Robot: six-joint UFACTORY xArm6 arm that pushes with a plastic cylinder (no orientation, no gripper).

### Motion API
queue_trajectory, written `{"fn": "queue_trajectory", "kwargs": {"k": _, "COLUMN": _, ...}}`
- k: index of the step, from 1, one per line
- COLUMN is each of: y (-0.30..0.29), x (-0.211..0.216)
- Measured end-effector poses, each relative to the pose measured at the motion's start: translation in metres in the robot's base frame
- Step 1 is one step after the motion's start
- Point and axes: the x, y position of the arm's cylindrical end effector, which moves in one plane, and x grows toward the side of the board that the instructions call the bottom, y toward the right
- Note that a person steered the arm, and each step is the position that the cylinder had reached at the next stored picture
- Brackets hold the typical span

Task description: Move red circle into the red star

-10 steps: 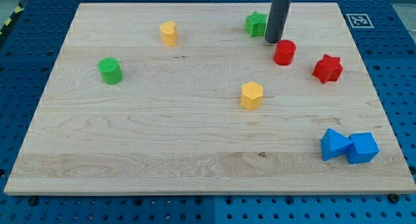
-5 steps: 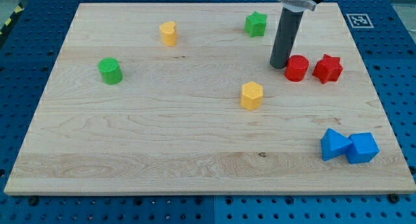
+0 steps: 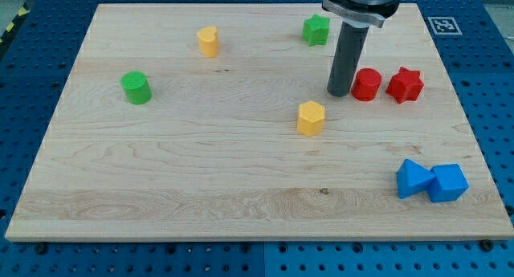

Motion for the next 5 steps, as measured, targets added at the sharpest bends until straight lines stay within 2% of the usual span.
{"fn": "queue_trajectory", "kwargs": {"k": 2, "y": 0.003, "x": -0.001}}
{"fn": "queue_trajectory", "kwargs": {"k": 5, "y": 0.037, "x": -0.001}}
